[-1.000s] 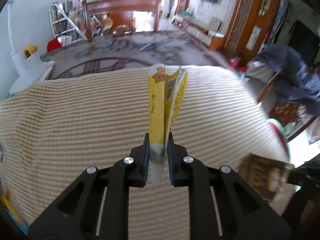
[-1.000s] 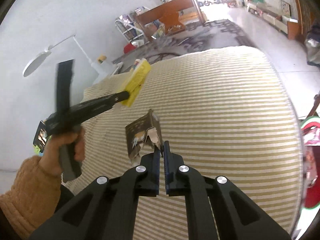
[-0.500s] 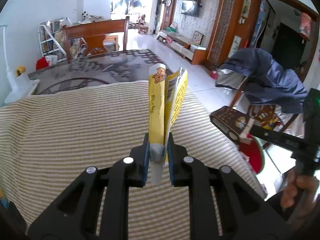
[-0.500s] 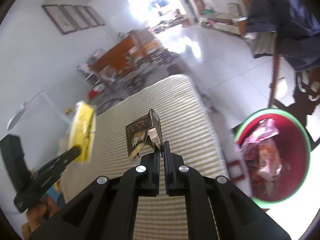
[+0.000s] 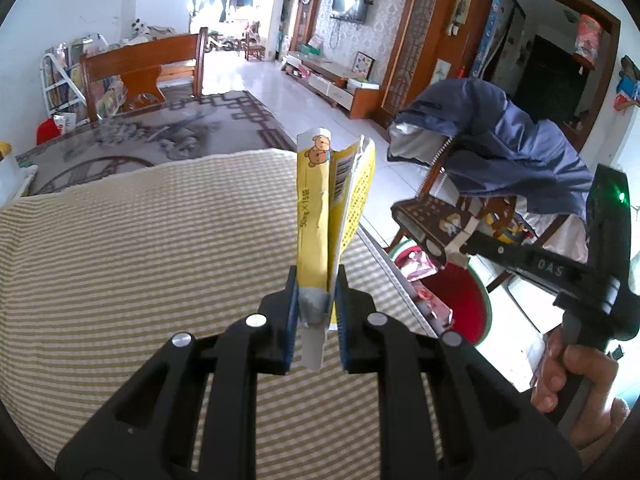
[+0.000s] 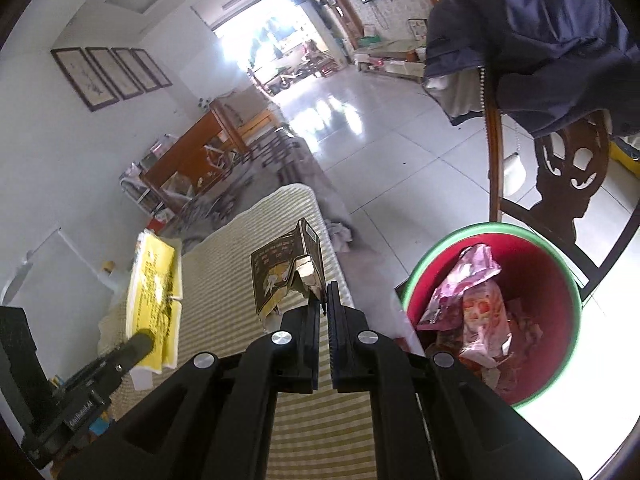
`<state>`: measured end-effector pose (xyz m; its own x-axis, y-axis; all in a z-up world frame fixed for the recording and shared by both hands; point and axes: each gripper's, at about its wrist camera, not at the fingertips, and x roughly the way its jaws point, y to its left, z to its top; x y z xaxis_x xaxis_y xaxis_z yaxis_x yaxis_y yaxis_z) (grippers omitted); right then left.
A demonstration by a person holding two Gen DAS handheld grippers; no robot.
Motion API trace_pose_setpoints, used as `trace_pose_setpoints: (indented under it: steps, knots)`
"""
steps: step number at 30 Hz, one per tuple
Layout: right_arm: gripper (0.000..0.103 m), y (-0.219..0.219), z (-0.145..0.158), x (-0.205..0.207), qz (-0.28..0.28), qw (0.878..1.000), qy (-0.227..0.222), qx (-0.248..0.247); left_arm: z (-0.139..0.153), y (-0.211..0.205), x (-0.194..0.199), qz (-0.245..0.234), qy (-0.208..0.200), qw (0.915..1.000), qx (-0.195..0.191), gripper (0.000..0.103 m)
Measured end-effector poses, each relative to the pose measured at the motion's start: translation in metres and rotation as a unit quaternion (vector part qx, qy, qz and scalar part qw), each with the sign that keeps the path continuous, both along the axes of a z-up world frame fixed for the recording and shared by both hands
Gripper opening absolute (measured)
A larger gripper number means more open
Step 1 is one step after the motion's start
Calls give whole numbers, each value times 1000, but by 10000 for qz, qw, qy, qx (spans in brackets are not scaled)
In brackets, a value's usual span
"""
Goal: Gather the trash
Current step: 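Carry the yellow box and brown packet over the bucket and release both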
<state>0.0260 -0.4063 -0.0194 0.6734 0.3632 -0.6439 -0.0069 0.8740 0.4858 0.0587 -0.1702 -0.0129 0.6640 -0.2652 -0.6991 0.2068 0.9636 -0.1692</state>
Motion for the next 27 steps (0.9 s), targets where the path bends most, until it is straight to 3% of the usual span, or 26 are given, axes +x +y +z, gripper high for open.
trace_pose_setpoints:
  steps: [14, 27]
  knots:
    - [4, -50, 2, -7, -813, 9965, -49, 177, -36, -52, 21, -498, 590, 9970, -89, 16]
    - [8, -85, -7, -7, -1732, 9844, 197, 246, -68, -114, 52, -1053, 1058, 9885, -236, 19]
